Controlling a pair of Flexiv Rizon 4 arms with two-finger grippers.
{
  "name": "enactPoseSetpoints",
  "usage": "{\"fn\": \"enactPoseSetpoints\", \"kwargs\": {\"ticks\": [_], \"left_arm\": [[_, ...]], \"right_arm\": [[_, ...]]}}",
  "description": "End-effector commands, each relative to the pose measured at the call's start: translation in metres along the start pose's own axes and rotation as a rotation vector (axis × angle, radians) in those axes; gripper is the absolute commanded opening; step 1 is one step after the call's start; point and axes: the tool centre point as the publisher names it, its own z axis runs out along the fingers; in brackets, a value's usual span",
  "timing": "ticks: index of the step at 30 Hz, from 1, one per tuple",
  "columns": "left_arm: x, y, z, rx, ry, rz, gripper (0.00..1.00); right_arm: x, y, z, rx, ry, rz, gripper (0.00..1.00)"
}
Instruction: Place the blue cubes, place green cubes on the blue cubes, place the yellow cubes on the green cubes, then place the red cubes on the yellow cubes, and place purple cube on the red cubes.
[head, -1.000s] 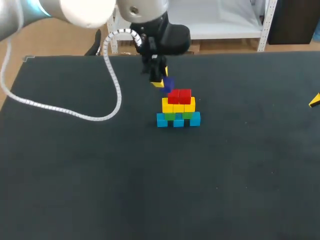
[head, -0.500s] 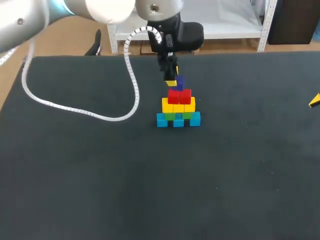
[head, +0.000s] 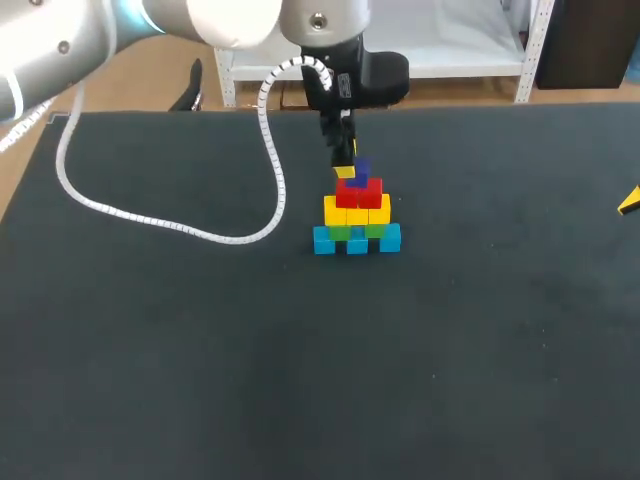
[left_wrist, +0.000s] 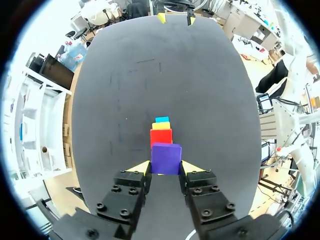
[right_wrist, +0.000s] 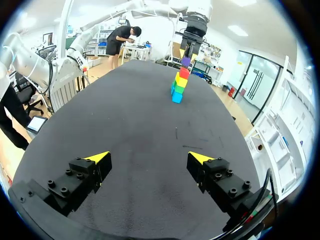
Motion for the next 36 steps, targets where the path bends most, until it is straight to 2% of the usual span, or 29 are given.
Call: {"fn": "enactPoseSetpoints", "kwargs": {"ticks": [1,14,36], "left_arm": [[-0.0040,0.0034,0.0003,0.006,0.004,-0.005,0.00],[-0.0016,0.0042,0.0034,-0.002,0.009,-0.061,0.00],[-0.0015,0.0022,0.0092,0.015,0.004,-0.076,0.00]], "right_arm": [[0.0007,-0.0005,0.0005,0.000,-0.002,-0.001,1.00],[0.0007,-0.0005,0.0005,0.000,-0.002,-0.001,1.00],[0.0007,-0.0005,0.0005,0.000,-0.002,-0.001,1.00]]}}
